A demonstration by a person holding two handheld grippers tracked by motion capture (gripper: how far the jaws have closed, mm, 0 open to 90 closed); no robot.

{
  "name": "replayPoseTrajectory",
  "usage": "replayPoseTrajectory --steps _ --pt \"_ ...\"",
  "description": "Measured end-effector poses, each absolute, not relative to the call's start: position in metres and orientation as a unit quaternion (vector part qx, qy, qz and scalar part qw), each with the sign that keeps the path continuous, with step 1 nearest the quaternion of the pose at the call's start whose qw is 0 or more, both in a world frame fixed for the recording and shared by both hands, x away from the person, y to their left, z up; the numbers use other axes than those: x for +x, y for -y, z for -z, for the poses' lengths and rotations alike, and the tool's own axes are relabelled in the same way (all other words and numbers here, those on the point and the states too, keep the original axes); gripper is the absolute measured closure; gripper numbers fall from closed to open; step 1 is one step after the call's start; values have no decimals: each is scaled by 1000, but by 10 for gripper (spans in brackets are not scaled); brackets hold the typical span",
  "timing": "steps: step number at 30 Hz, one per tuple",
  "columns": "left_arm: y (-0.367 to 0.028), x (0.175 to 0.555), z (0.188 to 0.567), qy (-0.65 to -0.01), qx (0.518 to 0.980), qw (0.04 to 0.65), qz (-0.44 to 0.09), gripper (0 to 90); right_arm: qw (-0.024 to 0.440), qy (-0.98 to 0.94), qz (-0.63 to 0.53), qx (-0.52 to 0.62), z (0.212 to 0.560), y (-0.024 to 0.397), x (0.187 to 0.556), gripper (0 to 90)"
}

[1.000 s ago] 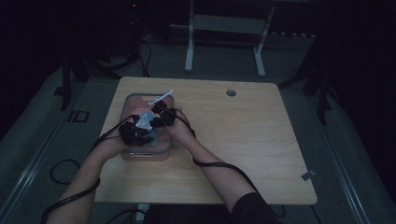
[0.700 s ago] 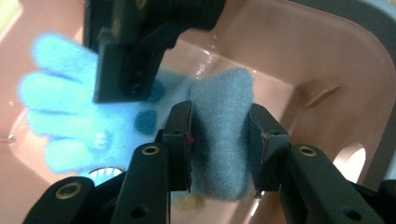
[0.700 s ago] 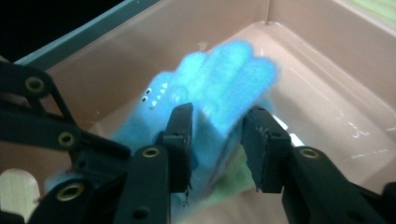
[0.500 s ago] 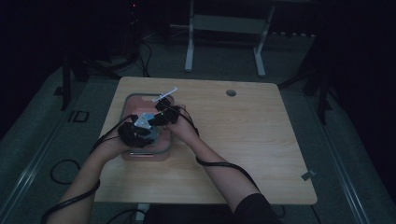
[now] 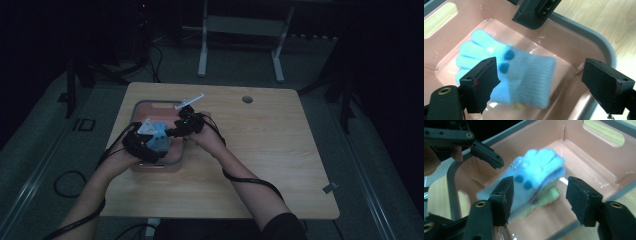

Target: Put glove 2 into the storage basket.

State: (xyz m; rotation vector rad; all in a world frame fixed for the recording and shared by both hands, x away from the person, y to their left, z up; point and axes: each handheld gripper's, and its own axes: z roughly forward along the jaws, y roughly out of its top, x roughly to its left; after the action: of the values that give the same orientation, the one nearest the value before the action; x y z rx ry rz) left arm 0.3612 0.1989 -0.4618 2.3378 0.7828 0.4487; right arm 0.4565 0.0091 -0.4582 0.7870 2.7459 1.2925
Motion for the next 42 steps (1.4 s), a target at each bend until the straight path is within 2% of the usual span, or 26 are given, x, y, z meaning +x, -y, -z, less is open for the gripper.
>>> replayPoseTrajectory --steps 7,23,34,42 --pt "-184 353 457 -302 878 338 -151 30 4 -877 -422 230 459 6 446 207" --pt "-151 337 460 -270 867 384 -170 24 19 -881 -423 212 460 31 432 170" --pt "-136 326 473 -260 864 403 -150 24 29 -876 -425 226 470 59 428 161" --pt "-123 320 483 -228 872 411 -137 24 34 -876 -421 234 477 69 425 161"
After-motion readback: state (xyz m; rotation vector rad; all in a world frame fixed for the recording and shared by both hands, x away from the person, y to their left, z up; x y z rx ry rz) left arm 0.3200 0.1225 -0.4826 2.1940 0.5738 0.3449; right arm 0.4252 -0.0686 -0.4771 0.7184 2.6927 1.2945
